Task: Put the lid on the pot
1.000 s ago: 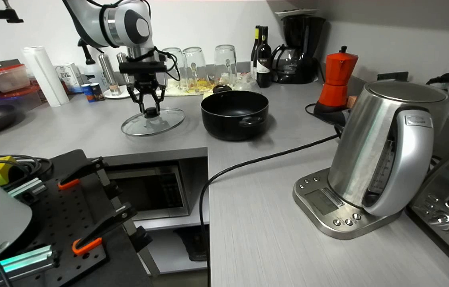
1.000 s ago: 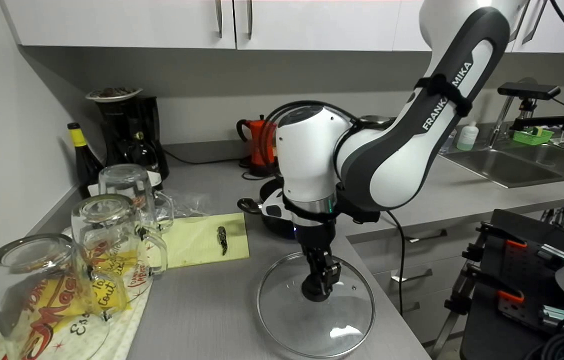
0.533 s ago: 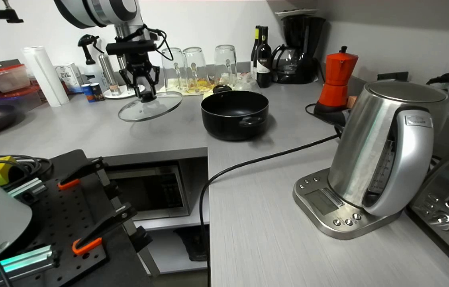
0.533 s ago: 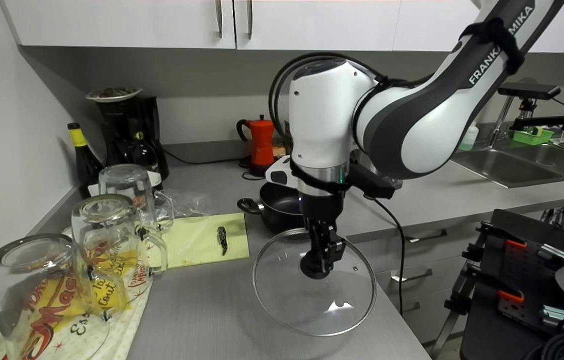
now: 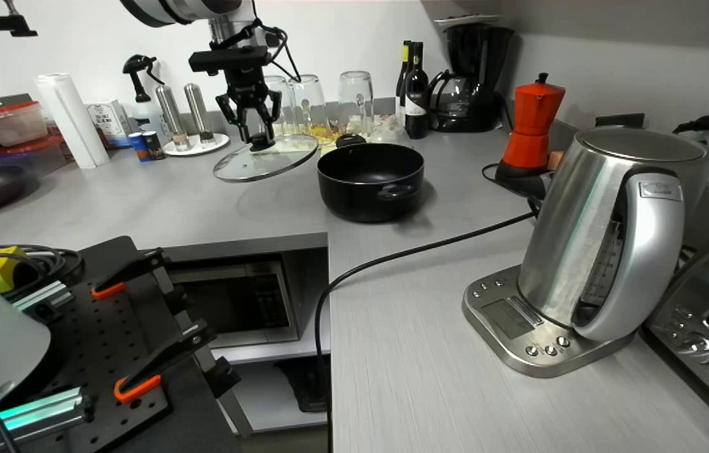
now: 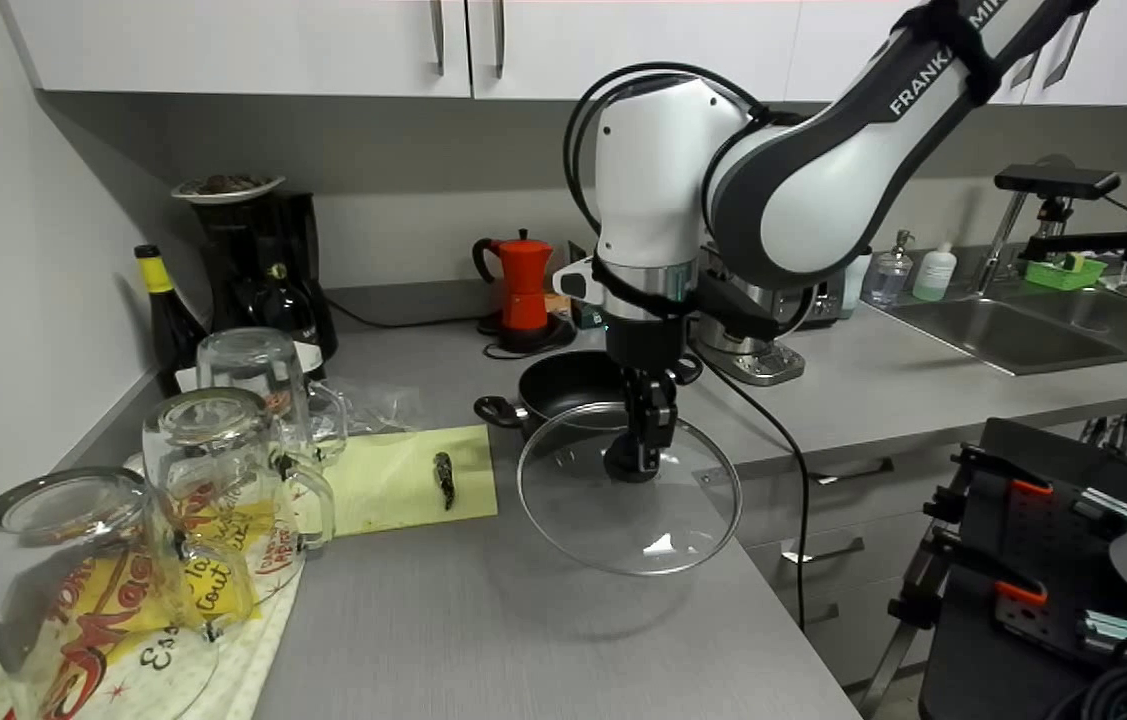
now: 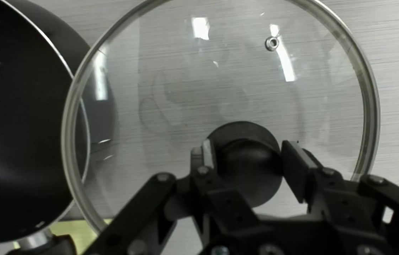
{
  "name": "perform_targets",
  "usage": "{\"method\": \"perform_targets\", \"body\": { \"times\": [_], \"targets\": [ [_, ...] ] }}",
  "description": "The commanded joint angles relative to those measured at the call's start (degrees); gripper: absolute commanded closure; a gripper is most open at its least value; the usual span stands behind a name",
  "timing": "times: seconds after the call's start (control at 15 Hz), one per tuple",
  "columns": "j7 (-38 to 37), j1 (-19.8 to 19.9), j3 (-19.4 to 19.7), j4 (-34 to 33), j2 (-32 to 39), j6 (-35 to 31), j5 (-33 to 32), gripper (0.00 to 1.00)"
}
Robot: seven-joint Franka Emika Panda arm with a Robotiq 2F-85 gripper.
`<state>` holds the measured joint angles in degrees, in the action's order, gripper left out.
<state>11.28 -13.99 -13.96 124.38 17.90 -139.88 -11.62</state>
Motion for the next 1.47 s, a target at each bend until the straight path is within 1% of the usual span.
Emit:
{"method": "perform_targets", "body": {
  "times": [0.0,0.2,0.47,0.93,1.13,1.4],
  "targets": [
    [1.3,3.0,1.0,0.6,-3.7,1.5,3.0,0.76],
    [2.4,5.7,1.9,-0.3,-4.8,2.2,4.8,0.76],
    [5.1,8.8,3.4,-3.9,-4.2,5.2,7.3,0.76],
    [9.9,12.5,5.9,-13.2,-0.5,11.8,9.4,0.76],
    [11.7,13.3,6.3,-17.8,1.9,14.5,9.4,0.76],
    [13.1,14.1,6.2,-25.5,6.9,17.2,9.9,0.76]
  ]
}}
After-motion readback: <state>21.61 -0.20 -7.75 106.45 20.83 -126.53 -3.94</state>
